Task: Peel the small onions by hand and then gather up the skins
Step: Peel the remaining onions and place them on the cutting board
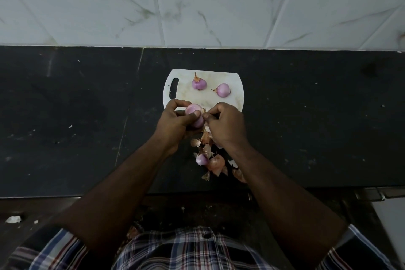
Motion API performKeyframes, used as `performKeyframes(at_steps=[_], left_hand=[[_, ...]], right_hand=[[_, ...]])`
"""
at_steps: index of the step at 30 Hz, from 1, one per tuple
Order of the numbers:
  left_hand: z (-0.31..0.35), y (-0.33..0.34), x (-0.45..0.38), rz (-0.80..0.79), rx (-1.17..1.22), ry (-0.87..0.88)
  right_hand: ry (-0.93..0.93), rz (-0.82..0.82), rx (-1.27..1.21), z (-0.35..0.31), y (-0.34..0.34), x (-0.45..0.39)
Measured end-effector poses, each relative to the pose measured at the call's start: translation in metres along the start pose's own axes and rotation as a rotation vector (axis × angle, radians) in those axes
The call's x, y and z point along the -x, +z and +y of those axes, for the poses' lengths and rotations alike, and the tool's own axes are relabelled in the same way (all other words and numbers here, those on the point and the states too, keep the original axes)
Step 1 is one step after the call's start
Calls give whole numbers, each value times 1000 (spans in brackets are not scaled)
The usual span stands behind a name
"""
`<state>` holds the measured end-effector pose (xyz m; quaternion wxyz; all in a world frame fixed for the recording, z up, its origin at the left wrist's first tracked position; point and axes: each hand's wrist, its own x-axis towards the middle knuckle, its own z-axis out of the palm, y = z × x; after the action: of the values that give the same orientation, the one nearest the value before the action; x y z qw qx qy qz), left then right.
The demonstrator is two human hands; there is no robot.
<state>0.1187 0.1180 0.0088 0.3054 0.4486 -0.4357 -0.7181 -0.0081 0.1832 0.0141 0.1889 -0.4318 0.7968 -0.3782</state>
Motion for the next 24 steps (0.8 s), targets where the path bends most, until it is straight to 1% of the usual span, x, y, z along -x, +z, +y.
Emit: performKeyframes(at_steps=[2,3,5,6,7,9,12,13,15,16,21,24], left_hand=[[1,1,0,37,14,-7],[2,1,0,50,56,-36],[7,0,1,53,152,-123],[9,-2,2,41,187,-166],[10,-3,3,24,205,-202],[12,-5,4,3,186,-242],[9,-5,3,-13,63,-233],[10,-4,4,-28,22,-224],[13,-2,7,-53,-34,-223],[16,-3,8,-66,-44,-229],[21,-15,10,-212,12,-216],[20,-15,13,-247,104,-171]], right_hand=[[-35,-8,-44,-1,-1,3],[-39,-4,-125,-1,-4,4],[19,-6,-293,1,-11,4],[44,-33,-304,4,-15,2],[45,-73,-258,7,-19,2],[7,-155,-190,11,-23,1],[-97,-277,-264,7,-22,6],[-138,-290,-279,5,-20,7],[-186,-241,-263,3,-15,6],[-175,-205,-262,2,-15,5],[-52,-140,-420,5,-19,2],[26,-89,-506,5,-16,2]])
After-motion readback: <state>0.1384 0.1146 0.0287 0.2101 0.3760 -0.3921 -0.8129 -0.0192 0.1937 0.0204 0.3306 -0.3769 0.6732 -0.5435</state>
